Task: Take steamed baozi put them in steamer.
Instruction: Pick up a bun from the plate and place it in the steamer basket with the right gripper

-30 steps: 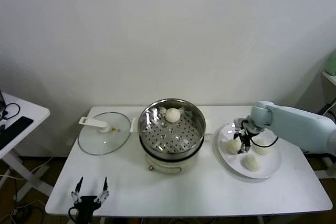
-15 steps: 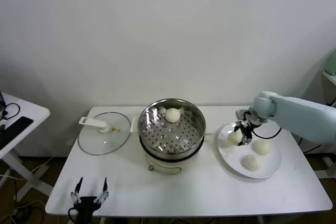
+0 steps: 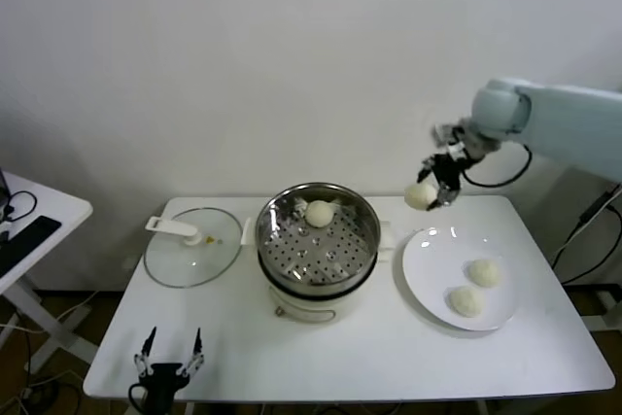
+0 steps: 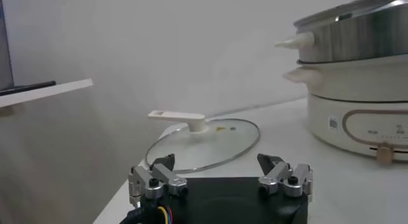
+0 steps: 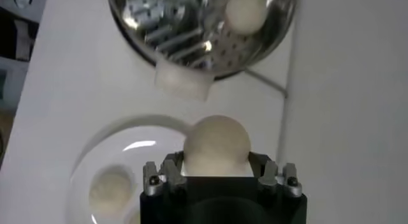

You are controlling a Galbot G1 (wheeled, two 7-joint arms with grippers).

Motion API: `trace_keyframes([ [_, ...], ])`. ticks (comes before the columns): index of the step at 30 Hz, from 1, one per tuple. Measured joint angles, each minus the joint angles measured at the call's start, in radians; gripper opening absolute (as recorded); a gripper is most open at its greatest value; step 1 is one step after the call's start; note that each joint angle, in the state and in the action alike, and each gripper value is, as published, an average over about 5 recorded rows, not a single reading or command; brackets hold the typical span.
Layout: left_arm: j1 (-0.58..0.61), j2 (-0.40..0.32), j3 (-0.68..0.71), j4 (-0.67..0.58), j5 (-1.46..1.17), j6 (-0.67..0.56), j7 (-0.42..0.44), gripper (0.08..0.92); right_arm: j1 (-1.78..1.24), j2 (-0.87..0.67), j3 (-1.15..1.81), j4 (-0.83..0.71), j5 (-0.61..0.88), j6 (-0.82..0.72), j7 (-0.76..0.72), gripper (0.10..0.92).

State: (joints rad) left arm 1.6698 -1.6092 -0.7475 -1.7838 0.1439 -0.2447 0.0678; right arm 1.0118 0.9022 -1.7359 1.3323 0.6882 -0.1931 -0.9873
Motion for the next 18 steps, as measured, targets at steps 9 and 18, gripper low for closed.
trace_keyframes([
  [9,0.008,0.000,0.010,-0.010,0.007,-0.002,-0.001,0.823,0.012,0.137,0.092,0.058,0.097,-0.085,0.064,0.687],
  [18,0.013,0.000,0.016,-0.019,0.014,-0.002,0.002,0.823,-0.122,0.297,0.173,0.021,0.071,-0.140,0.139,0.687],
])
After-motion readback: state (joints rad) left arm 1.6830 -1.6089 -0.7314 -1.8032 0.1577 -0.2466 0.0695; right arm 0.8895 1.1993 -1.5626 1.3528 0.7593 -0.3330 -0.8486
